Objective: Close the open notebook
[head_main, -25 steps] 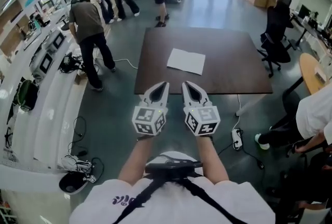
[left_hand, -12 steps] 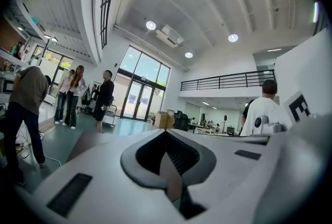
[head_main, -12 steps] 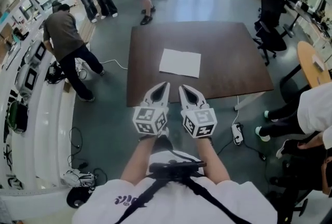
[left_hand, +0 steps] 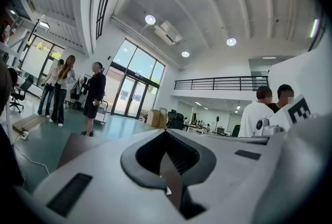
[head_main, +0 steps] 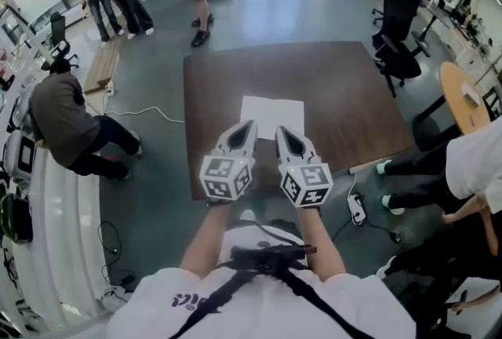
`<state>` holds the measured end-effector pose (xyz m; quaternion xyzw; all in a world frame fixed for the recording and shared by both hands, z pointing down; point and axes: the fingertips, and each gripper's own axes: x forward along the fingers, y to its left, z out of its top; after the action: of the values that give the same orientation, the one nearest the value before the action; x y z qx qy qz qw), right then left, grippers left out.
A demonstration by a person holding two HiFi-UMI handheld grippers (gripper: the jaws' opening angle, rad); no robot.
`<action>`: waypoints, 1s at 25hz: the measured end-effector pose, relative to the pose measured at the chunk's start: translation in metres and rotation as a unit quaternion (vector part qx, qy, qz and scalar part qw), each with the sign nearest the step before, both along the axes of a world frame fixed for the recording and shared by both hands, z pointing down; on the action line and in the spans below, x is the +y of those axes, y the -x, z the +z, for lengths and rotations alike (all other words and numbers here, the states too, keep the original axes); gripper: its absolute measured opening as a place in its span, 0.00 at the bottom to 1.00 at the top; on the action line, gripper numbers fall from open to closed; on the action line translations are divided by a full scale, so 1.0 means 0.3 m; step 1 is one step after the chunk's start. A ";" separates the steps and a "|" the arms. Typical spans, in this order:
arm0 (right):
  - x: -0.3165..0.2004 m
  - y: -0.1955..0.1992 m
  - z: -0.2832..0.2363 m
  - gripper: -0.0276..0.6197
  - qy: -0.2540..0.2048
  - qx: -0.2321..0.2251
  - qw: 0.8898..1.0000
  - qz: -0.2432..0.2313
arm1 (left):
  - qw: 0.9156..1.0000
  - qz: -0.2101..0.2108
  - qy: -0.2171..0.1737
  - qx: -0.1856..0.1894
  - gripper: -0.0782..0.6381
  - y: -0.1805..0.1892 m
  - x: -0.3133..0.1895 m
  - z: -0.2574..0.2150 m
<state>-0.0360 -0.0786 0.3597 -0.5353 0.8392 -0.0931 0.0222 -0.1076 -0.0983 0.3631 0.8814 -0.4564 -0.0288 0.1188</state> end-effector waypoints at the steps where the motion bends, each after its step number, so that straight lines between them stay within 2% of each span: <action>1: -0.018 0.007 0.020 0.05 0.005 0.001 1.000 0.004 | 1.000 0.004 0.009 0.001 0.12 0.005 -0.020 0.024; 6: -0.082 -0.001 0.100 0.05 0.029 0.003 0.999 0.024 | 0.998 0.023 0.053 -0.007 0.12 -0.005 -0.088 0.157; 10: -0.168 -0.051 0.140 0.05 0.035 0.003 0.999 0.029 | 0.997 0.019 0.067 -0.022 0.12 -0.025 -0.181 0.233; 17: -0.295 -0.209 0.283 0.05 0.085 -0.014 0.996 0.034 | 0.990 -0.022 0.129 -0.044 0.12 -0.051 -0.296 0.415; 25: -0.418 -0.277 0.381 0.05 0.121 -0.020 0.992 0.009 | 0.974 -0.072 0.205 -0.065 0.12 -0.043 -0.358 0.632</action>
<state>0.0473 -0.2041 0.4739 -0.5399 0.8160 -0.2050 -0.0250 -0.0946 -0.2058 0.5528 0.8032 -0.5211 0.1142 0.2652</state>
